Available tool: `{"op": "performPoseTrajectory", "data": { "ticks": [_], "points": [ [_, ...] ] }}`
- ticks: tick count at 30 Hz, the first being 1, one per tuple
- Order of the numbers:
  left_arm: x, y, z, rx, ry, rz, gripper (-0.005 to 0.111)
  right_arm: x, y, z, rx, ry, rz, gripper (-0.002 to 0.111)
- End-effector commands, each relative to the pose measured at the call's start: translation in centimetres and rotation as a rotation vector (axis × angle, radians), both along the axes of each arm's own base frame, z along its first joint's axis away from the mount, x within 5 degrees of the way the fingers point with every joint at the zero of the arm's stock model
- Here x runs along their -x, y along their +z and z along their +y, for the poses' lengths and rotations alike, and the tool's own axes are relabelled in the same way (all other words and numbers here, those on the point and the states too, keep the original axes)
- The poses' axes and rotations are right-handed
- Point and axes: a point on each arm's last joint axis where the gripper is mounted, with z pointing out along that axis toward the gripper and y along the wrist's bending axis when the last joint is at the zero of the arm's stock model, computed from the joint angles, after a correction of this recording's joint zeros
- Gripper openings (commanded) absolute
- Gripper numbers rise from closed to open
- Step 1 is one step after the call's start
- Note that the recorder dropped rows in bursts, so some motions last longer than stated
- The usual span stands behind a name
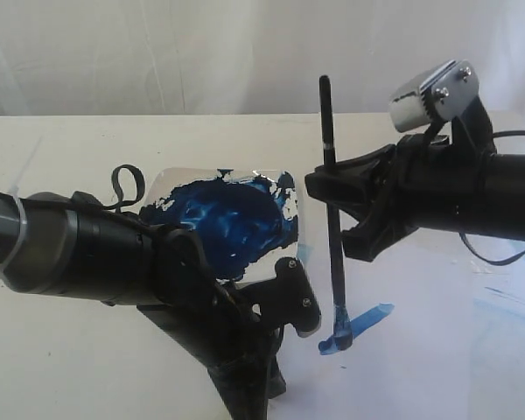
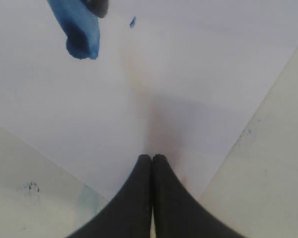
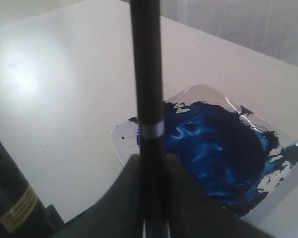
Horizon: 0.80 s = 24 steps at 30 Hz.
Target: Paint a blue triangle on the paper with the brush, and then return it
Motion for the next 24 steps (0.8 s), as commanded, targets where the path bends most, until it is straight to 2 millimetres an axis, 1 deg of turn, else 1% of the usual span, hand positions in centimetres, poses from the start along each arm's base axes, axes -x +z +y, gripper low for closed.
{"op": "performPoseTrajectory", "data": {
  "ticks": [1, 2, 5, 7, 10, 14, 19, 24],
  "points": [
    [0.3, -0.7, 0.1, -0.021, -0.004, 0.036, 0.0, -0.6, 1.2, 0.2, -0.048, -0.029, 0.017, 0.0],
    [0.3, -0.7, 0.1, -0.021, -0.004, 0.036, 0.0, -0.6, 1.2, 0.3, -0.053, -0.024, 0.023, 0.0],
    [0.3, -0.7, 0.1, -0.021, -0.004, 0.036, 0.0, -1.0, 0.5, 0.4, -0.072, -0.053, 0.113, 0.0],
    [0.3, -0.7, 0.1, -0.021, -0.004, 0.036, 0.0, -1.3, 0.0, 0.4, -0.054, -0.073, 0.126, 0.0],
    [0.3, -0.7, 0.1, -0.021, -0.004, 0.036, 0.0, -1.5, -0.3, 0.4, -0.047, -0.077, 0.135, 0.0],
    [0.3, -0.7, 0.1, -0.021, -0.004, 0.036, 0.0, -1.6, -0.3, 0.4, -0.044, -0.081, 0.131, 0.0],
    [0.3, -0.7, 0.1, -0.021, -0.004, 0.036, 0.0, -1.9, 0.3, 0.5, -0.048, -0.09, 0.112, 0.0],
    [0.3, -0.7, 0.1, -0.021, -0.004, 0.036, 0.0, -2.2, -0.2, 0.6, -0.042, -0.097, 0.13, 0.0]
  ]
}}
